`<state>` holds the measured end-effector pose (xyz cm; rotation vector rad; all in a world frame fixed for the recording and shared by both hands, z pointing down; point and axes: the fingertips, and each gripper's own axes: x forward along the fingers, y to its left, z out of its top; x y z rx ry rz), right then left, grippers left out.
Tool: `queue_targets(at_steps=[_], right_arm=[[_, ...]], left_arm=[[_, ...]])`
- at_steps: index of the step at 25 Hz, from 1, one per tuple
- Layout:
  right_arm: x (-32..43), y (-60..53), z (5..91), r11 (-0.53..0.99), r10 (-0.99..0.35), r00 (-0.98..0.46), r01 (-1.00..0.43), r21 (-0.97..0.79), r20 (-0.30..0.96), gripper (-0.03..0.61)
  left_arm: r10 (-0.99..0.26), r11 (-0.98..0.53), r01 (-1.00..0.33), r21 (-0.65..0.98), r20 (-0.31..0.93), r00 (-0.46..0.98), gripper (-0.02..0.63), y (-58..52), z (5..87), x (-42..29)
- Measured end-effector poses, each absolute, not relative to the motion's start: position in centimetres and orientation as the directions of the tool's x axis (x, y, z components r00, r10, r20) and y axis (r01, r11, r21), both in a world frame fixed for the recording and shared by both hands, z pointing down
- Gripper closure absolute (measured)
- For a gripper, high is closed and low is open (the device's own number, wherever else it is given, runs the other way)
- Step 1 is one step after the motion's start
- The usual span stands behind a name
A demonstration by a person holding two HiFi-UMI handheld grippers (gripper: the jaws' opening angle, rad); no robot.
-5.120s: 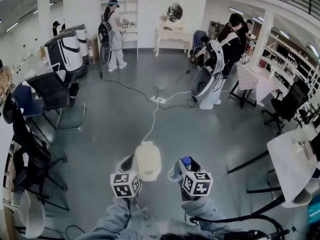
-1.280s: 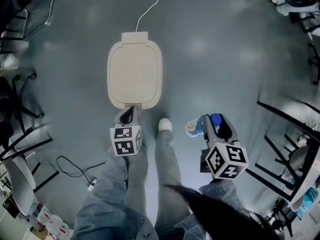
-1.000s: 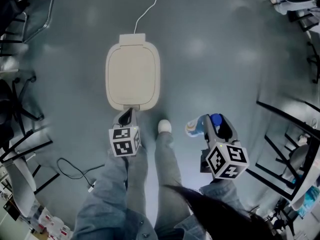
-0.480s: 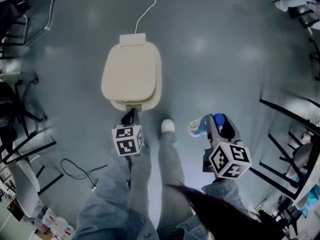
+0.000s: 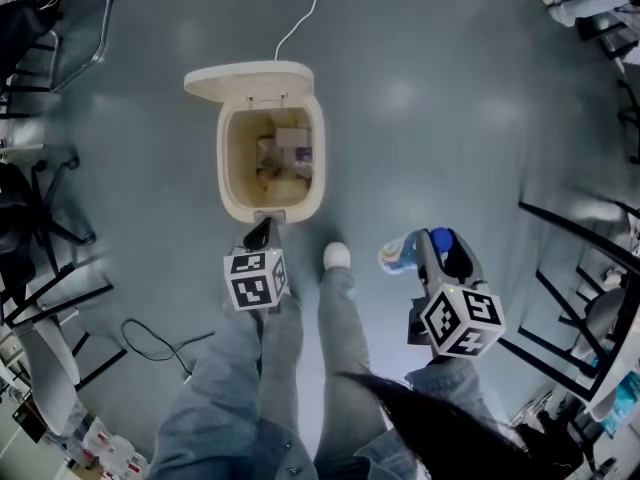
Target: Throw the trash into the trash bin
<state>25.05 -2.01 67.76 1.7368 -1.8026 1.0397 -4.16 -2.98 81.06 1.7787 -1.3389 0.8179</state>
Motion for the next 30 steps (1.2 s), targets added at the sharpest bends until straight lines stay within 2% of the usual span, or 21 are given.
queue_targets(at_steps=[15,21,30], right_arm=[[23.0,-3.5,64.8,-0.041,-0.681,-0.133,-0.975,-0.219,0.720,0.376],[20.6,-4.2,60.0,-0.033,-0.694,-0.144,-0.972,-0.231,0.706,0.376],[17.5,-4.7,49.4,0.001,-0.745,-0.156,-0.973,-0.232,0.649,0.376]], left_arm=[[-0.488,-0.180,-0.962,0.204,0.831,0.267,0.604,-3.5,77.0,-5.0],[-0.539,-0.184,-0.957,0.224,0.791,0.289,0.604,-4.7,68.3,-6.8],[-0.720,-0.117,-0.942,0.315,0.626,0.299,0.604,-8.9,52.1,-10.4]])
